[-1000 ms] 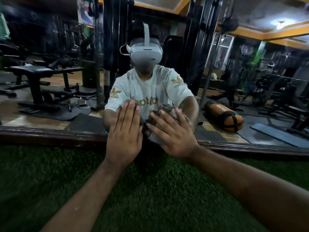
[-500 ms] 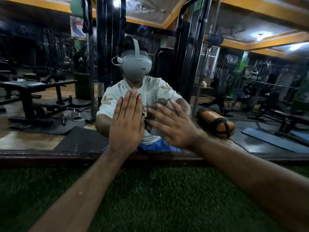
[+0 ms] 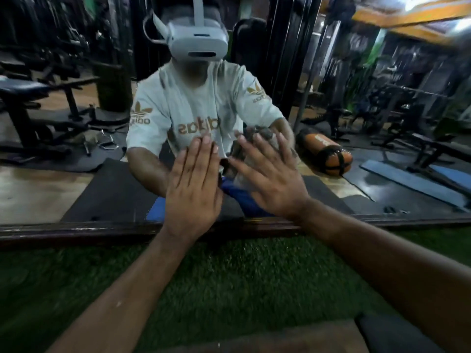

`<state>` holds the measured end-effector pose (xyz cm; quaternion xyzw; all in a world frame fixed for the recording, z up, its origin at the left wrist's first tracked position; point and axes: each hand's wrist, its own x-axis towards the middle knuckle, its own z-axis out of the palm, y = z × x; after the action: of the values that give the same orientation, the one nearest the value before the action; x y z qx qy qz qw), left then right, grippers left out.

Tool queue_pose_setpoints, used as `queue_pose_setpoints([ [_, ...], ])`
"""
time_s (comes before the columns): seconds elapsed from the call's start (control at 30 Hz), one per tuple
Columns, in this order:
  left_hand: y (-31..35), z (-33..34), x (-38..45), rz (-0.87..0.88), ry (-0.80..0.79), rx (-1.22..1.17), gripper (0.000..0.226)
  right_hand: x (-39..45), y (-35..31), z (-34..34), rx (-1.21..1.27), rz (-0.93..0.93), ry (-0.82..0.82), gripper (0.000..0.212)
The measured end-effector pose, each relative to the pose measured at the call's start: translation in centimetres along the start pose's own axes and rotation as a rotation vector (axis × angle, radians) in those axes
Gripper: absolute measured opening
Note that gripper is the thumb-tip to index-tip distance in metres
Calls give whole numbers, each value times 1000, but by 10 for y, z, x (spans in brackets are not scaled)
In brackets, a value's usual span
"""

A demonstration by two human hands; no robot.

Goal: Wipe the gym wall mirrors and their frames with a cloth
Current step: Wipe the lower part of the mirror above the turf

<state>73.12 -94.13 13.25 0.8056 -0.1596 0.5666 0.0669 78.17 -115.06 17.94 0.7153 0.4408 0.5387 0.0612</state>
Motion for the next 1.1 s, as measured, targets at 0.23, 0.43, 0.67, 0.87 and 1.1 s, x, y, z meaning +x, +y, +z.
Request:
queue_pose_setpoints([
  [0.23, -13, 11, -1, 74, 15, 59, 60, -33, -41, 28, -33, 11, 44, 51],
  [0.43, -12, 11, -3, 94, 36, 101, 55, -35, -41, 42, 33, 29, 178, 52],
  [0.67, -9, -5, -5, 47, -83, 145, 67, -25, -33, 30, 88, 105, 163, 54],
  [0.87, -7, 0, -42, -221, -30, 265, 70, -40, -42, 46, 57, -126, 84, 55],
  [1.1, -18, -9, -47, -181, -72, 144, 65, -2, -17, 35, -10, -257, 120, 55],
])
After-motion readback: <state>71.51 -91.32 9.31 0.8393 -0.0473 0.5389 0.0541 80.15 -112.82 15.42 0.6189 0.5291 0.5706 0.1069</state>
